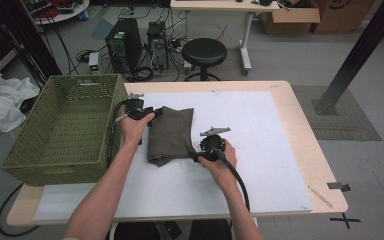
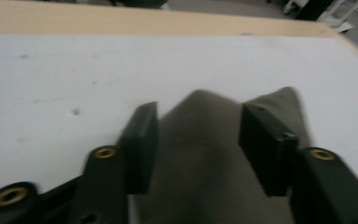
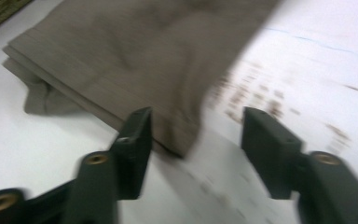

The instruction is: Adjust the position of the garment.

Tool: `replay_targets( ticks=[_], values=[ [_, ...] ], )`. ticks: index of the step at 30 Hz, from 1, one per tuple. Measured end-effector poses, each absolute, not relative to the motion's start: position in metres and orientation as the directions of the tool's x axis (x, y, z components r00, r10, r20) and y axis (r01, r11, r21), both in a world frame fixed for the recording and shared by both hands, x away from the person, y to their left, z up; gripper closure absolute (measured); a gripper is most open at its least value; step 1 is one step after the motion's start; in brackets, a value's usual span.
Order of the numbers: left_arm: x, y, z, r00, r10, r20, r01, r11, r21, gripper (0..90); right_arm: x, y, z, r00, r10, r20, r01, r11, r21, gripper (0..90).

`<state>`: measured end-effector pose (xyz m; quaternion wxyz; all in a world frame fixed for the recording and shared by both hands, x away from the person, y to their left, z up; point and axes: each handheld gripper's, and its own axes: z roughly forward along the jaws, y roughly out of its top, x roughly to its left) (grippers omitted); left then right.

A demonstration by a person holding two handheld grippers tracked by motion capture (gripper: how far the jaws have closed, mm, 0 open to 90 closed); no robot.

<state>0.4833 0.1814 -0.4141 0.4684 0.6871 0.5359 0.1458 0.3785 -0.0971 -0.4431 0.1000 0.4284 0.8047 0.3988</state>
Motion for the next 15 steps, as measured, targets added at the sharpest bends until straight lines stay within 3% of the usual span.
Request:
replay_targets(
  ticks=[3,4,10,15],
  values=[
    [0.469,0.175,-0.402,0.418,0.854,-0.309,0.592,0.002,0.806,35.3,0.367,-0.119,-0.440,-0.548,0.815,0.189,0.603,0.228,0.765,18.4],
    [0.469,0.175,-0.402,0.418,0.854,-0.309,0.592,0.002,0.806,33.7,0.364,-0.125,-0.439,-0.535,0.822,0.196,0.599,0.206,0.774,16.8],
    [0.435,0.171,-0.384,0.510,0.786,-0.349,0.559,0.006,0.829,30.3,0.343,-0.170,-0.425,-0.501,0.836,0.223,0.550,0.109,0.828,16.8],
    [0.400,0.174,-0.378,0.531,0.797,-0.286,0.535,-0.054,0.843,30.1,0.317,-0.216,-0.414,-0.465,0.848,0.255,0.515,0.025,0.857,16.8]
  ],
)
